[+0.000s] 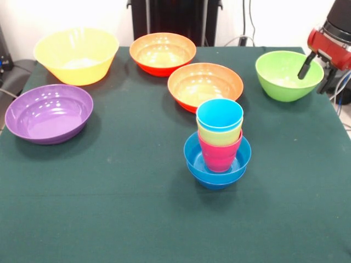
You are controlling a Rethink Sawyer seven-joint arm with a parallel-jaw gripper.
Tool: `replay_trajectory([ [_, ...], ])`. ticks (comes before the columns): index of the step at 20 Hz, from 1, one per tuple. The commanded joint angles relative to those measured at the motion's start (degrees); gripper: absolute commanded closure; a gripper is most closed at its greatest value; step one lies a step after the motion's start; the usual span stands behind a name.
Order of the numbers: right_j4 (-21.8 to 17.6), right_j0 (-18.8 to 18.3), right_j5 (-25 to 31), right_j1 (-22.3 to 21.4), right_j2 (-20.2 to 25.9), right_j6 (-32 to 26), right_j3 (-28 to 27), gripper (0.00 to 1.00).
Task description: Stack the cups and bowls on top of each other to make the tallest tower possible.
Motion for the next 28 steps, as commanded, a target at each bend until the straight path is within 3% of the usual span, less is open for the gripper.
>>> replay_trajectory([
  [1,-6.1,-5.8,2.8,-5.7,9.3,-6.3,2.0,0.00],
  [11,-9.6,-5.9,2.2,-5.9,12.2,-3.2,1.8,0.00],
  [28,-11.2,-3.5,-1.3,-1.7,14.6,1.5,0.9,0.00],
])
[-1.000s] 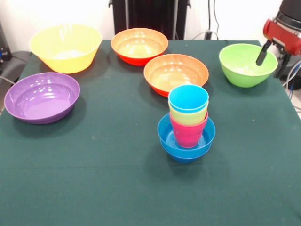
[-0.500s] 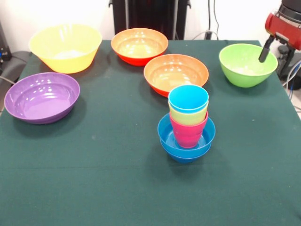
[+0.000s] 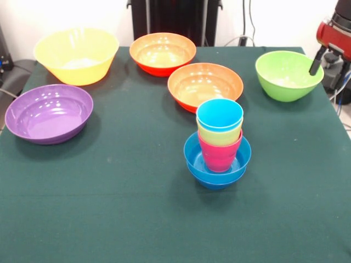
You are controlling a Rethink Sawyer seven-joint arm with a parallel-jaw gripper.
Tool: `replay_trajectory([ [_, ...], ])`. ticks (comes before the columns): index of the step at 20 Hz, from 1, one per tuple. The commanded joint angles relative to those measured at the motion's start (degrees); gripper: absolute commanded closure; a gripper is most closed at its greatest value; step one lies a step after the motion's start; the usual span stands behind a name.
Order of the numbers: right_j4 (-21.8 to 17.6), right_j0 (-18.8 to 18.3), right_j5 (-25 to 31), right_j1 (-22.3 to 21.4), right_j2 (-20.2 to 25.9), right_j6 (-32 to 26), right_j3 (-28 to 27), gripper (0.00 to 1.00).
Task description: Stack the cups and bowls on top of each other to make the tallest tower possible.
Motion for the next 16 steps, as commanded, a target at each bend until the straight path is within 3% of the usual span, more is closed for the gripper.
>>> replay_trajectory([
  [1,-4.6,1.8,-1.5,4.9,8.0,1.6,0.7,0.00],
  [16,-5.6,1.3,-2.2,4.7,10.9,0.1,3.8,0.00],
])
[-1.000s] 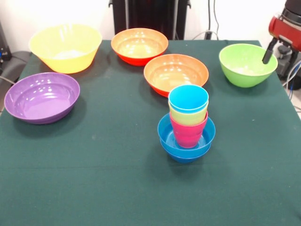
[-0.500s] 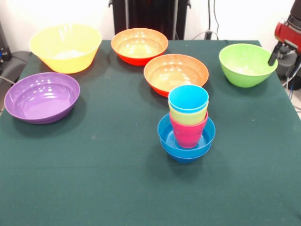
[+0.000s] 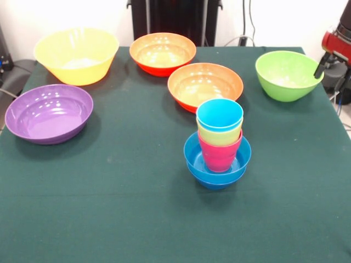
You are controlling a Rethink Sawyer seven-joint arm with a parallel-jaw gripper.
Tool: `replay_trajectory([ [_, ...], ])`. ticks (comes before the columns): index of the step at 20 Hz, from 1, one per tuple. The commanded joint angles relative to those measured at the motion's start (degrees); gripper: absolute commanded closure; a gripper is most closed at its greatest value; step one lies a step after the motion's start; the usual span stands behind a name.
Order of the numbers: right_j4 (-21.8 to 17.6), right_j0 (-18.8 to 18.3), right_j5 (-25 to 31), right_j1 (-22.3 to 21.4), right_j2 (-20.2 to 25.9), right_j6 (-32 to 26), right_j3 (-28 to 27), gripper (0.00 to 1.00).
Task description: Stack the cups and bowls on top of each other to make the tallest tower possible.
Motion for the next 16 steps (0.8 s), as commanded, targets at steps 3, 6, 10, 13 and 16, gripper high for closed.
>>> replay_trajectory([
  [3,-4.5,-0.1,-2.5,2.4,8.3,0.5,4.2,0.00],
  [6,-4.6,0.3,-2.2,2.4,8.1,1.1,4.3,0.00],
  [10,-4.6,0.1,-1.5,2.3,8.3,1.1,4.2,0.00],
  [13,-4.4,0.1,-0.2,2.5,8.0,1.4,3.6,0.00],
  [16,-4.5,0.0,-0.1,2.7,7.9,1.4,3.8,0.00],
])
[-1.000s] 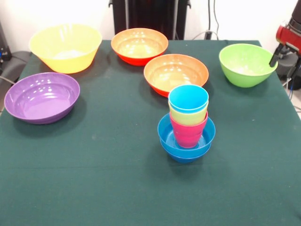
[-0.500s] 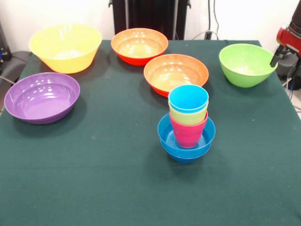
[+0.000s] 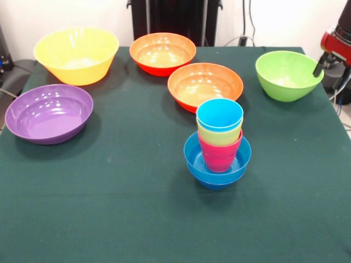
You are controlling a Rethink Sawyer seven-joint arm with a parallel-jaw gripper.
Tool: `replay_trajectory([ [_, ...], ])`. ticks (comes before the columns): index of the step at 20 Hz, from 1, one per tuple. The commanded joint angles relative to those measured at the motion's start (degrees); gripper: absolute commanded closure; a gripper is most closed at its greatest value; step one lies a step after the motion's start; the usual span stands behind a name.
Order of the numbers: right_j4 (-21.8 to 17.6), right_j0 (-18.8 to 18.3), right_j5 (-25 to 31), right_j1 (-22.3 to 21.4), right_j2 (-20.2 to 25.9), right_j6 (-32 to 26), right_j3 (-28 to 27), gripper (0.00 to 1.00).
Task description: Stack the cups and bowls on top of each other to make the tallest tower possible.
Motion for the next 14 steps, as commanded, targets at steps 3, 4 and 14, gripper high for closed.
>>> replay_trajectory([
  [3,-4.7,-0.7,-1.3,2.7,6.8,0.5,3.5,0.00],
  [4,-4.8,-1.0,-1.9,2.7,7.0,0.2,3.8,0.00],
  [14,-5.0,-1.8,-3.4,4.9,7.5,0.0,2.8,0.00],
])
